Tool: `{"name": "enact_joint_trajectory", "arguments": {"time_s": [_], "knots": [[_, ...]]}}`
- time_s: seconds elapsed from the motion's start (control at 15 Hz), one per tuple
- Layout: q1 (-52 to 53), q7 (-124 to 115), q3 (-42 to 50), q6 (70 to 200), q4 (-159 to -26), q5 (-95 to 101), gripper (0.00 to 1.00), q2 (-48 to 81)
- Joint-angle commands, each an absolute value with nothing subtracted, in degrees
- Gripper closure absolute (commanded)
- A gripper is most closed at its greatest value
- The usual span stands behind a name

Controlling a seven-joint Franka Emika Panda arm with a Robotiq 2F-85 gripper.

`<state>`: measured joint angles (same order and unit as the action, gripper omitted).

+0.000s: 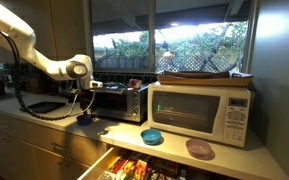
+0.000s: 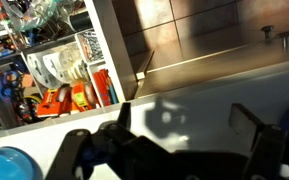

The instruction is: Pour the water out of the blue cup and into the blue bowl

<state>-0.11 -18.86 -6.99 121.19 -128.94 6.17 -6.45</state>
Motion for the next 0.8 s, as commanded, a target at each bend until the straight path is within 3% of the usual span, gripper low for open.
{"name": "enact_joint_trajectory", "arguments": {"time_s": [0.0, 0.73], "knots": [[1.5, -19.1, -6.3, 121.1, -128.4, 6.2, 0.00, -5.2], [1.9, -22.8, -6.3, 121.3, -128.9, 4.9, 0.00, -4.8]]}}
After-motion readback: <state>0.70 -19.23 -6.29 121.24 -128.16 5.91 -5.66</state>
